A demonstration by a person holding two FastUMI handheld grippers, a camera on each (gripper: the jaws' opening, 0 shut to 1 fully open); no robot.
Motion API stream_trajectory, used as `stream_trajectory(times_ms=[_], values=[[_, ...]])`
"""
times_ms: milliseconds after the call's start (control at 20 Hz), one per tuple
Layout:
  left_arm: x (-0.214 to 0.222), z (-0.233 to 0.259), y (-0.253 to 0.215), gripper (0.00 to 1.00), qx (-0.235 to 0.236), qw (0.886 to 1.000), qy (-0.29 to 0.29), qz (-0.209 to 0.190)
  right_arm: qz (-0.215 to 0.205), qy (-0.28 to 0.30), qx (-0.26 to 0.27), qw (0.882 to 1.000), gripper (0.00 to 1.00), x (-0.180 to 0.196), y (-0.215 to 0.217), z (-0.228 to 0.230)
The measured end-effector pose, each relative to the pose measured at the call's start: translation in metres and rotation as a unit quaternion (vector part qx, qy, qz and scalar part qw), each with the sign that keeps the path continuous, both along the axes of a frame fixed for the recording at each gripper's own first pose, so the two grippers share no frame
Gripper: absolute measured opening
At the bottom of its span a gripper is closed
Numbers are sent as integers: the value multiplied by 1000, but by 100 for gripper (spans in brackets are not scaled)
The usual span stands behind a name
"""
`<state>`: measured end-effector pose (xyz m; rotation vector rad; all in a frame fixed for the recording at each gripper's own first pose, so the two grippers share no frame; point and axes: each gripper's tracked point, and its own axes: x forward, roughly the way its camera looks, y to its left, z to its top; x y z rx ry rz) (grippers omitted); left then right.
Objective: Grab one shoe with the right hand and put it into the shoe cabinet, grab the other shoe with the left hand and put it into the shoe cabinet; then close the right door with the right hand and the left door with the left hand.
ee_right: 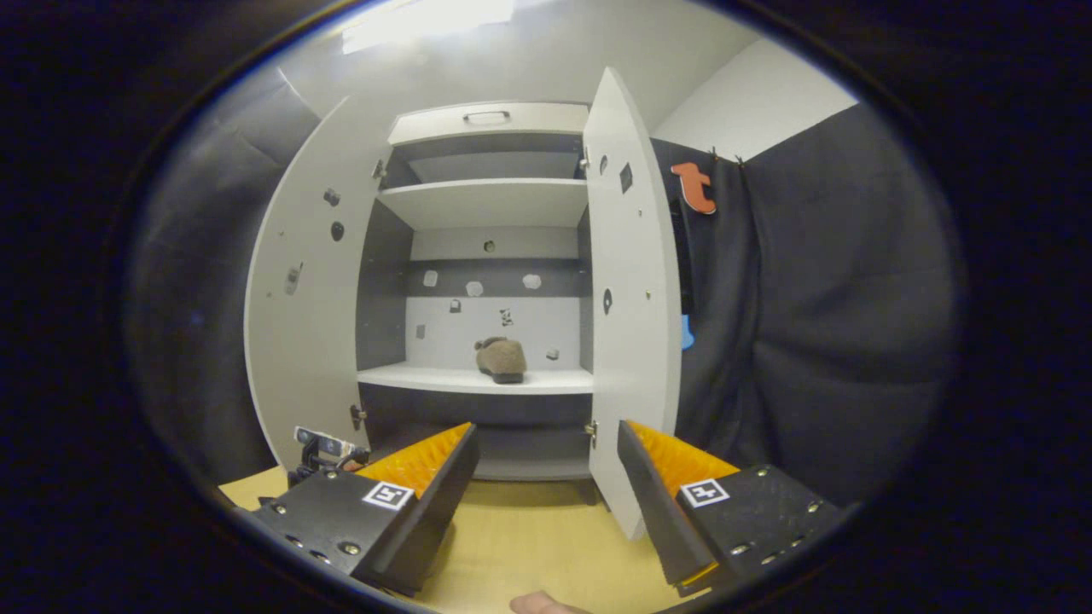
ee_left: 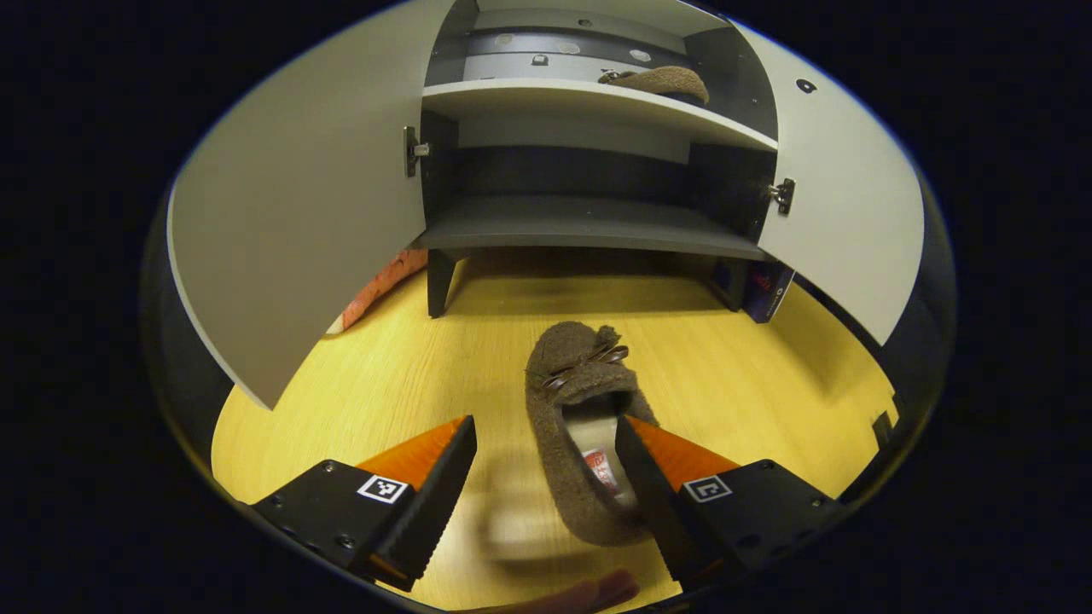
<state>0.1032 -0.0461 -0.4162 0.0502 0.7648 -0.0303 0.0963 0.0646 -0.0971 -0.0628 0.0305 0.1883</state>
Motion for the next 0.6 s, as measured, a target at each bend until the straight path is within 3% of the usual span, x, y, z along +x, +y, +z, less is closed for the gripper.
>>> stream_trajectory(times_ms=[200, 300, 450, 550, 600], values=[[11, -10, 1, 96, 4, 1000, -2, -4, 2, 9, 2, 1000, 98, -1, 0, -9], [15, -18, 5, 87, 14, 1000, 4, -6, 8, 11, 3, 1000, 98, 1, 3, -12], [14, -31, -7, 62, -16, 999, 26, -23, 14, 15, -4, 1000, 98, 3, 7, -18], [16, -29, -4, 16, 4, 999, 24, -31, 33, 23, -4, 999, 98, 3, 14, -25], [16, -30, -3, 6, 7, 999, 26, -34, 37, 30, -2, 999, 98, 4, 15, -30]])
